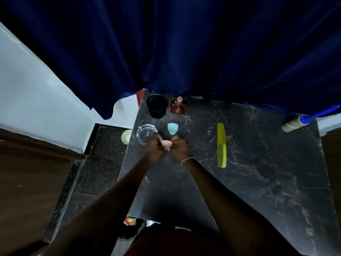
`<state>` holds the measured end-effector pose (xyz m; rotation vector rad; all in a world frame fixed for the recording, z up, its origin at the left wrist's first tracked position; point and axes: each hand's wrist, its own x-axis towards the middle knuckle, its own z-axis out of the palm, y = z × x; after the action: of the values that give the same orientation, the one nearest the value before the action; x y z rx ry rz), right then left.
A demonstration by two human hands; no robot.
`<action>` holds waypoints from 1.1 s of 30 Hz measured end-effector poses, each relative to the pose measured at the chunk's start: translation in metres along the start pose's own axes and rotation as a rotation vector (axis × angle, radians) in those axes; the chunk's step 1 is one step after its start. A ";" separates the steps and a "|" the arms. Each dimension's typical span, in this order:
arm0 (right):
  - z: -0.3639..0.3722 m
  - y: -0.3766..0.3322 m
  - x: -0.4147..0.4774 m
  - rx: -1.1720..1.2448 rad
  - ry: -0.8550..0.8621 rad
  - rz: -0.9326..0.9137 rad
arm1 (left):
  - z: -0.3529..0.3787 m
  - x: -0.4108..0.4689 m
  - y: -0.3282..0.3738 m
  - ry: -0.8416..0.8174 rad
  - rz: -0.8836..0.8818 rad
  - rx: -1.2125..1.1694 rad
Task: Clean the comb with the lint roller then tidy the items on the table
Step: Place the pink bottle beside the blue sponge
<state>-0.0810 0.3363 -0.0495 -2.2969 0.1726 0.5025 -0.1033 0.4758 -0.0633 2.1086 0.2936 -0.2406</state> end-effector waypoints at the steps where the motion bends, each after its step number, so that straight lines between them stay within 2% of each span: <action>1: 0.000 0.000 0.000 0.012 -0.002 0.004 | 0.000 0.000 -0.001 0.003 0.009 0.001; 16: 0.015 0.013 0.002 0.084 -0.013 0.028 | 0.006 0.003 -0.020 -0.022 0.008 0.055; 22: 0.015 0.014 0.004 0.121 -0.072 0.029 | 0.007 0.002 -0.018 -0.026 0.002 0.045; 28: 0.026 0.032 0.015 0.173 -0.102 0.040 | 0.005 0.000 -0.013 -0.056 -0.069 -0.038; 33: 0.004 0.033 0.002 0.212 -0.107 0.067 | 0.006 -0.014 -0.027 -0.063 -0.176 -0.067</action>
<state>-0.0895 0.3157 -0.0745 -2.0579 0.2392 0.6099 -0.1246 0.4824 -0.0842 2.0062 0.4450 -0.3948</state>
